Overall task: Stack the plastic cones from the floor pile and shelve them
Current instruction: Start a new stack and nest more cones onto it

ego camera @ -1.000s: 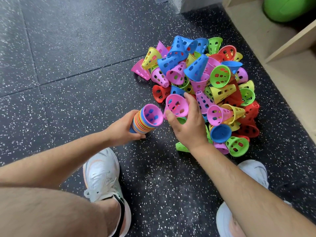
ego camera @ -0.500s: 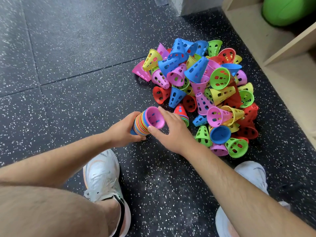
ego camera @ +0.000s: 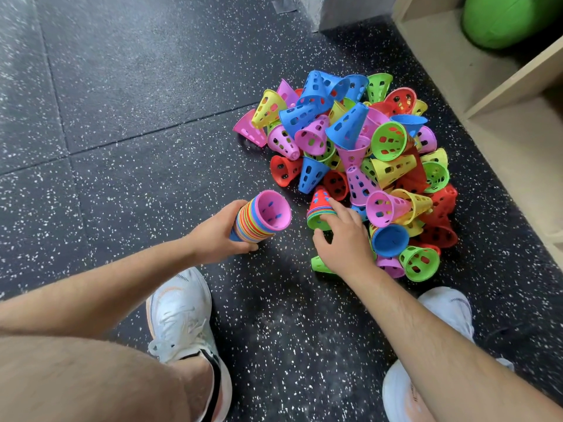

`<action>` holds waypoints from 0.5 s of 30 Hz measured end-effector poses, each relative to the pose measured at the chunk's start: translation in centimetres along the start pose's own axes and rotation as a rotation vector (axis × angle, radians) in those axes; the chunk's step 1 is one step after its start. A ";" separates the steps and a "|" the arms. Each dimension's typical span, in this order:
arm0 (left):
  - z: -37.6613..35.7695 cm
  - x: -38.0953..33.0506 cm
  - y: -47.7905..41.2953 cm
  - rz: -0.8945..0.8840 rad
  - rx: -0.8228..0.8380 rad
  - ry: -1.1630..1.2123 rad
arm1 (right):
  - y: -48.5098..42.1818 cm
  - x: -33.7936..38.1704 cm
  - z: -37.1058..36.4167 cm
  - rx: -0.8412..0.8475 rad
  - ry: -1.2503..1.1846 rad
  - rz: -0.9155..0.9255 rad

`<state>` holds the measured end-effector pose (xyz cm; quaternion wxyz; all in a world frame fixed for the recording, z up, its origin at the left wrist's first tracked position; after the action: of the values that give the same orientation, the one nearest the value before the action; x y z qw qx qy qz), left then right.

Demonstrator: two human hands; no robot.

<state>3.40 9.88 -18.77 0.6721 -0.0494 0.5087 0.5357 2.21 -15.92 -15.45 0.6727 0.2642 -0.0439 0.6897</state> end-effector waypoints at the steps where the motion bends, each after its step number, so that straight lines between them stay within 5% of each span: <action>1: 0.0 0.0 0.0 0.003 0.000 0.000 | 0.0 0.0 0.0 0.010 0.009 -0.006; 15: 0.0 -0.2 0.1 0.000 0.002 -0.013 | 0.6 0.1 3.8 -0.350 -0.336 -0.063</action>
<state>3.40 9.76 -18.54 0.6752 -0.0452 0.5051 0.5356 2.77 -17.44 -11.91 0.7125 0.2561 -0.2658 0.5967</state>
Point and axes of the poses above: each hand's wrist, its own y-axis away from the middle knuckle, its own z-axis out of the back of the hand, x = y × z, the point moved 8 cm from there along -y, towards the middle knuckle, and after that the axes turned 8 degrees about x, right-handed, at the moved point
